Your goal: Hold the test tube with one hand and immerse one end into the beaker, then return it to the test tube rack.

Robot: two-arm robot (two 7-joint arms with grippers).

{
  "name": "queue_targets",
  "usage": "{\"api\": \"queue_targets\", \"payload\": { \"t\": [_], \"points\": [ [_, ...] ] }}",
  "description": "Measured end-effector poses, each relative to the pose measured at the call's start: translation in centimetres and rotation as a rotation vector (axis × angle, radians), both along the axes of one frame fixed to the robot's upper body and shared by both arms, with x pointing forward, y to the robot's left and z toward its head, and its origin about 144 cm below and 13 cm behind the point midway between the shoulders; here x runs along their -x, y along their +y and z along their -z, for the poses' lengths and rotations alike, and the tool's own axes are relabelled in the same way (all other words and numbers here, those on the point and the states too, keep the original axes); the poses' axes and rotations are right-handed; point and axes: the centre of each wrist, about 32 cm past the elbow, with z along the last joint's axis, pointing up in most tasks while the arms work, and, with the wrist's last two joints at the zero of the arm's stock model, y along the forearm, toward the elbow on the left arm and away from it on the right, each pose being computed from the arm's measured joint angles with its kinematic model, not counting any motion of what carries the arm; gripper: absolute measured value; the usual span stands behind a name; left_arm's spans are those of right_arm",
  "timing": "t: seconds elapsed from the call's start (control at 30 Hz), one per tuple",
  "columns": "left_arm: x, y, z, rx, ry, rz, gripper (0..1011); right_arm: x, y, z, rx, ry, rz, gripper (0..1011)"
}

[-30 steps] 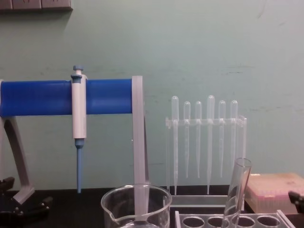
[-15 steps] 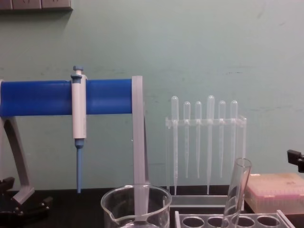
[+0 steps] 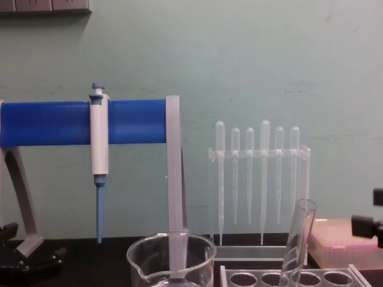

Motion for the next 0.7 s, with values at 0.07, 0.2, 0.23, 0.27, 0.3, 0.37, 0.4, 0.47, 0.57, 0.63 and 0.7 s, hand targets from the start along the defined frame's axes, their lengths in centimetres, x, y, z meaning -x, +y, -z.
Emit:
{"api": "queue_targets", "payload": {
  "t": [0.07, 0.2, 0.23, 0.27, 0.3, 0.37, 0.4, 0.47, 0.57, 0.63, 0.7],
  "points": [
    [0.0, 0.0, 0.0, 0.0, 0.0, 0.0, 1000, -0.2, 0.0, 0.2, -0.001, 0.011, -0.024, 1003],
    [0.0, 0.0, 0.0, 0.0, 0.0, 0.0, 1000, -0.9, 0.2, 0.5, 0.012, 0.028, -0.082, 1003],
    [0.0, 0.0, 0.0, 0.0, 0.0, 0.0, 1000, -1.0, 0.3, 0.5, 0.016, 0.029, -0.093, 1003],
    [0.0, 0.0, 0.0, 0.0, 0.0, 0.0, 1000, -1.1, 0.3, 0.6, 0.019, 0.03, -0.103, 1002],
    [0.0, 0.0, 0.0, 0.0, 0.0, 0.0, 1000, -1.2, 0.4, 0.6, 0.022, 0.031, -0.114, 1002],
    [0.0, 0.0, 0.0, 0.0, 0.0, 0.0, 1000, -1.6, 0.5, 0.7, 0.03, 0.031, -0.149, 1003],
    [0.0, 0.0, 0.0, 0.0, 0.0, 0.0, 1000, -1.8, 0.6, 0.7, 0.034, 0.031, -0.171, 1003],
    [0.0, 0.0, 0.0, 0.0, 0.0, 0.0, 1000, -2.0, 0.7, 0.8, 0.035, 0.031, -0.194, 1003],
    [0.0, 0.0, 0.0, 0.0, 0.0, 0.0, 1000, -2.5, 0.9, 1.0, 0.035, 0.032, -0.233, 1003],
    [0.0, 0.0, 0.0, 0.0, 0.0, 0.0, 1000, -2.9, 1.0, 1.1, 0.03, 0.03, -0.258, 1003],
    [0.0, 0.0, 0.0, 0.0, 0.0, 0.0, 1000, -3.1, 1.1, 1.1, 0.022, 0.028, -0.273, 1003]
  ]
}}
